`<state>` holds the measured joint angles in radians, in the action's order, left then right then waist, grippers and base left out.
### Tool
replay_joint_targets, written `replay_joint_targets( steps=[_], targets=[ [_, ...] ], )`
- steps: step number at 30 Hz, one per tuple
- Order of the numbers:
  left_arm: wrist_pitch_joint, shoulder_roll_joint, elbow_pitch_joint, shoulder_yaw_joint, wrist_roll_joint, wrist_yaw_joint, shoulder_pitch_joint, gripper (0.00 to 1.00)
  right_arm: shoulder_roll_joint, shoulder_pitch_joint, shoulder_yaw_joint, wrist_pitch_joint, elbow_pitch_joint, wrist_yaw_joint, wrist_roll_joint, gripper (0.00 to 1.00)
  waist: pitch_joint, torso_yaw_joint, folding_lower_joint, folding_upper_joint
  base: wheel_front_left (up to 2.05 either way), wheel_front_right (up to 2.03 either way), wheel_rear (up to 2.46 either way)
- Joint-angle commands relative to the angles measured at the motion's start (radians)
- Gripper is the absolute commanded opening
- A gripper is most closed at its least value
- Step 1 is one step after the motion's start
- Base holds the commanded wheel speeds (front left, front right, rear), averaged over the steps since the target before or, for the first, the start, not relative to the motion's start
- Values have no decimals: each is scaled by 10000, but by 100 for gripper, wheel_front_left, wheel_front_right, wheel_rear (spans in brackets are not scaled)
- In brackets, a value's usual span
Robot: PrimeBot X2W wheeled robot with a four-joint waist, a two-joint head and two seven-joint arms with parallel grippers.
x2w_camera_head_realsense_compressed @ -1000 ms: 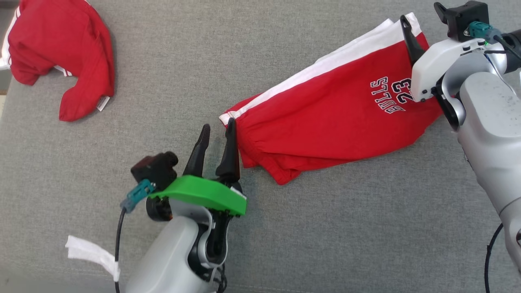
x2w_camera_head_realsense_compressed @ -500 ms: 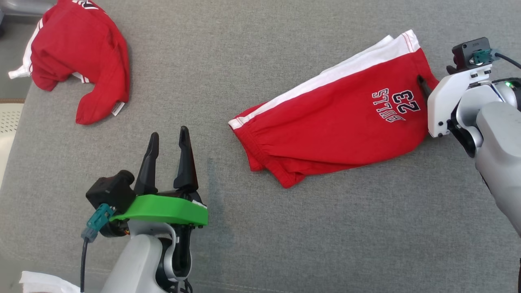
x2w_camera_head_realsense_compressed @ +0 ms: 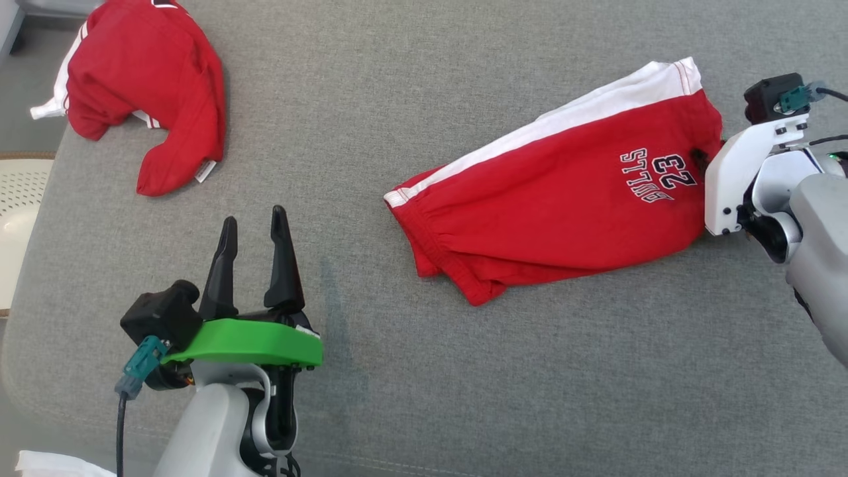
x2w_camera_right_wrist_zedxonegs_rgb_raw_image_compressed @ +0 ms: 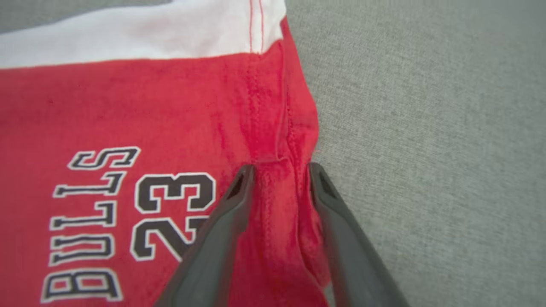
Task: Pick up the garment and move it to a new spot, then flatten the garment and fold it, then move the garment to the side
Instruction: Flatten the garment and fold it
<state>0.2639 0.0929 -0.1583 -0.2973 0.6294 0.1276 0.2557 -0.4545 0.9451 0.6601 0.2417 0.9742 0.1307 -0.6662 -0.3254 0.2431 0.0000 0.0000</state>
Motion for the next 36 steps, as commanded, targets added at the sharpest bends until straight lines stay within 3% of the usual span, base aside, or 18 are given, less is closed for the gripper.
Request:
replay_joint_targets(
  steps=[1, 12, 21, 29, 36],
  targets=[
    [6, 7, -4, 35, -76, -37, -128, 100, 16, -303, 49, -144, 57, -7, -60, 0, 72, -92, 0, 0, 0, 0, 0],
    [-12, 159, -288, 6, -333, -46, -55, 100, 424, -952, -529, -2665, -31, -8, -543, 0, 700, -1200, 0, 0, 0, 0, 0],
    [-67, 367, -443, -91, -515, 111, -284, 100, 748, -2548, -1728, -4482, -114, -8, -964, 0, 1118, -2433, 0, 0, 0, 0, 0],
    [-67, 397, -577, -175, -557, 206, -490, 100, 1374, -3711, -3127, -5039, -334, -8, -749, 0, 1385, -2899, 0, 0, 0, 0, 0],
    [-103, 392, -675, -279, -474, 136, -528, 100, 1574, -4025, -3886, -5068, -659, -8, -54, 0, 1555, -2775, 0, 0, 0, 0, 0]
  ],
)
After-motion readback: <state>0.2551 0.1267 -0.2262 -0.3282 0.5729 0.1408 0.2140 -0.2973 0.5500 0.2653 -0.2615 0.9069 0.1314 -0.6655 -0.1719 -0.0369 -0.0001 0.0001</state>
